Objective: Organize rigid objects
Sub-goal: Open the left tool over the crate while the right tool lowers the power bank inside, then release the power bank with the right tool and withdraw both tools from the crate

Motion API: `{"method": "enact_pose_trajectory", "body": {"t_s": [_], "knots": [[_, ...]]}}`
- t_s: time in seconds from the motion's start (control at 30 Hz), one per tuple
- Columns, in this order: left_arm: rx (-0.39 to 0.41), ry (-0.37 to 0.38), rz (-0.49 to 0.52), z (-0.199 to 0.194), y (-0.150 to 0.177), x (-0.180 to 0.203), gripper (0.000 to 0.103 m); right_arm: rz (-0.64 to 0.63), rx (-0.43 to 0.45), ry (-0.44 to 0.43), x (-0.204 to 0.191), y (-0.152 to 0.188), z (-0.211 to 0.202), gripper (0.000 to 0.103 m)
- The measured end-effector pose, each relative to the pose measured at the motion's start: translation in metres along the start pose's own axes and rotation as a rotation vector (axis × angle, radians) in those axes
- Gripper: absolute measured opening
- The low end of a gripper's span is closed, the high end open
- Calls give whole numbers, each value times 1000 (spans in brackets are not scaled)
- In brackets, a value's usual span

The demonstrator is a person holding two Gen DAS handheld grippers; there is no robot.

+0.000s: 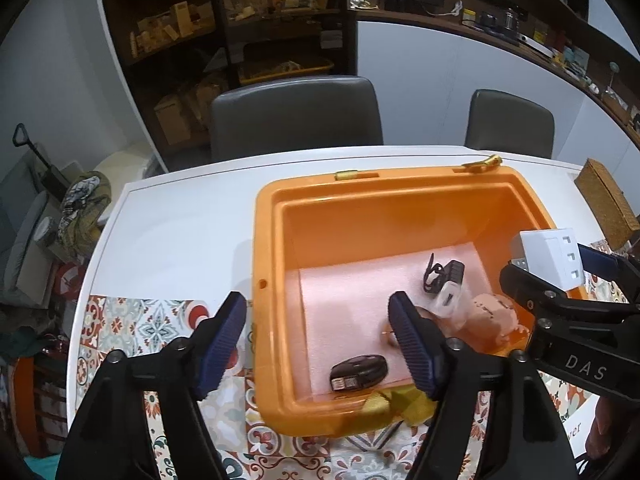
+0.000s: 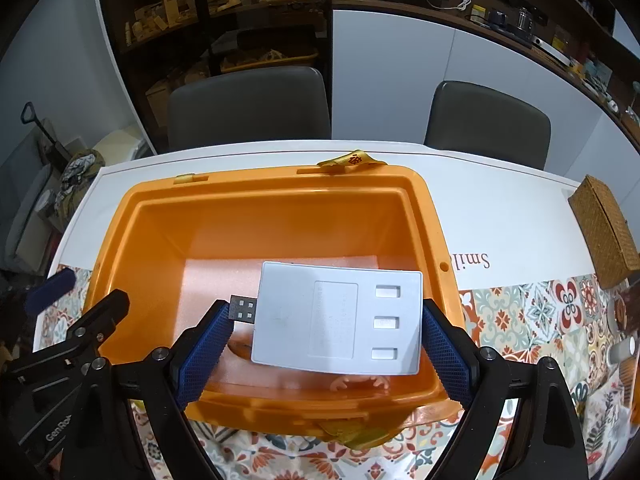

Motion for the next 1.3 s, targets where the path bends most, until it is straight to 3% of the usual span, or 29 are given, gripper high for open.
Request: {"method": "enact_pose_trajectory", "body": {"t_s": [0.27,0.7,0.93,1.3], "knots": [[-6,-51,-16,-2,4,-14,82,-8,-3,-2,-5,-2,2,92],[-18,-59,-39,-8,14,-27,86,-21,-53,-18,-16,5,12,92],[-17,-62,-41,-12,17,-28,86,-13,-43,1,-13,7,11,99],[-16,-51,-57,-24,24,-30,92,-14,-16,-11,-11,14,-6,99]]}}
Point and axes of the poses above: each gripper's, at about its wrist camera, not at the fingertips, and z roughly the way its jaws point, x to its right, y to its underside, the point moved 8 cm from there along z, roughly the way its jaws point, and after that the axes turned 4 degrees about -z, right-handed, at the moved point
